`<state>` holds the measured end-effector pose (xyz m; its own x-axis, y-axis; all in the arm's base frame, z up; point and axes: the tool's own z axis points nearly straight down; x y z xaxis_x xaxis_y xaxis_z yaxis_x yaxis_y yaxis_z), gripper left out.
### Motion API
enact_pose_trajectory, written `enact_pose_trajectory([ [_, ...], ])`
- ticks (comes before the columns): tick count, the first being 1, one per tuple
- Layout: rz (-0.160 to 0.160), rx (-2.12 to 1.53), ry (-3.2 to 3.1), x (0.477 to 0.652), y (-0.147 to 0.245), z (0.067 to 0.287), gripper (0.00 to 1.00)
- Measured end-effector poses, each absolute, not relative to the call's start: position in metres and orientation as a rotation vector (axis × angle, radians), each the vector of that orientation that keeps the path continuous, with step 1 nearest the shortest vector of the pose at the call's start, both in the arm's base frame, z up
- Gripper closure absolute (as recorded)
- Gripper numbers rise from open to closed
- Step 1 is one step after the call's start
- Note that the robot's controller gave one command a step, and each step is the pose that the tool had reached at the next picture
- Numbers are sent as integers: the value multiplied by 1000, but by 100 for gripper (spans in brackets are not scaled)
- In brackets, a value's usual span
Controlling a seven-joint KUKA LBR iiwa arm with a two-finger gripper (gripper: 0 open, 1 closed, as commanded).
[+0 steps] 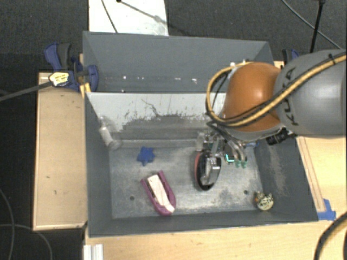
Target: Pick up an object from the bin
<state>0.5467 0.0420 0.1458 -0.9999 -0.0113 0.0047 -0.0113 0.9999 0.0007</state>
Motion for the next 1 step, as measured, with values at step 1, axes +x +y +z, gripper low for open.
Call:
enact_pose_trajectory([
  [1,-7,718,-3048,566,27,73,0],
])
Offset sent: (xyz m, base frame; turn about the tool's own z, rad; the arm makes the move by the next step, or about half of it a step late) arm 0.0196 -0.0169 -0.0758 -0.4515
